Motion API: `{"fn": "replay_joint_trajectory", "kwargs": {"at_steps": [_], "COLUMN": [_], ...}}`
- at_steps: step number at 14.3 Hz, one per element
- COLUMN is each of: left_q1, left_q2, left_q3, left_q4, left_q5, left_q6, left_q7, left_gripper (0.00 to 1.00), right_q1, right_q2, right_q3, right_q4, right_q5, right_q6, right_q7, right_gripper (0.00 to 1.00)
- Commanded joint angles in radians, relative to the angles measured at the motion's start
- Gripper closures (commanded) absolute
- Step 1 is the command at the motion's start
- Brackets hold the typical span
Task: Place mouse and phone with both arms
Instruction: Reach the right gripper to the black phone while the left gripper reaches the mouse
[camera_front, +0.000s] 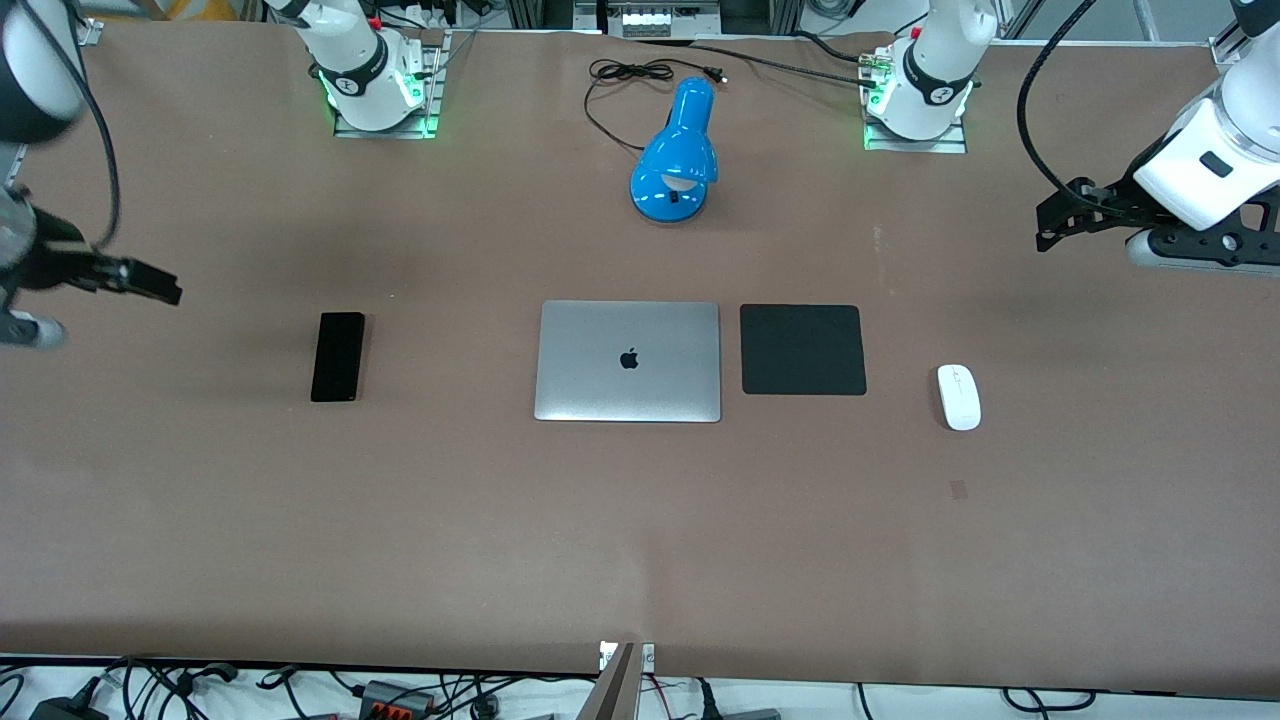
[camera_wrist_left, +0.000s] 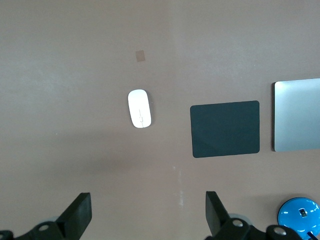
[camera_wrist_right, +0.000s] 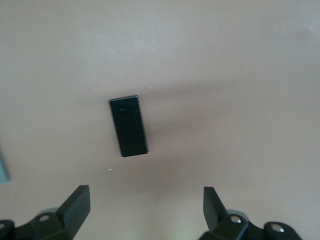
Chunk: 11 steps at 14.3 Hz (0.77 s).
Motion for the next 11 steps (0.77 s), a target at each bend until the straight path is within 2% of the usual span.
{"fn": "replay_joint_trajectory", "kwargs": {"at_steps": [1, 6, 8, 11], "left_q1": [0.003, -0.005, 0.004, 0.007], "left_q2": [-0.007, 0.012, 0.036, 0.154], "left_q3": [-0.005, -0.006, -0.005, 0.006], "left_q4": [0.003, 0.005, 0.012, 0.046], "left_q5": [0.014, 0.013, 0.022, 0.022], "left_q6": [-0.002, -0.103, -0.101, -0.103], "left_q7": [-0.002, -0.003, -0.002, 0.008], "left_gripper": [0.0, 0.0, 0.0, 0.0], "right_q1": [-0.002, -0.01, 0.02, 0.05], "right_q2": [0.134, 0.357, 0.374, 0.38], "right_q3": [0.01, 0.012, 0.013, 0.012], "right_q4": [0.033, 0.018, -0.014, -0.092], "right_q5": [-0.022, 0.055, 0.043, 0.046], "right_q6": [0.056, 0.194, 0.222, 0.308], "right_q7": [0.016, 0.016, 0.013, 0.016], "right_gripper": [0.0, 0.0, 0.0, 0.0]}}
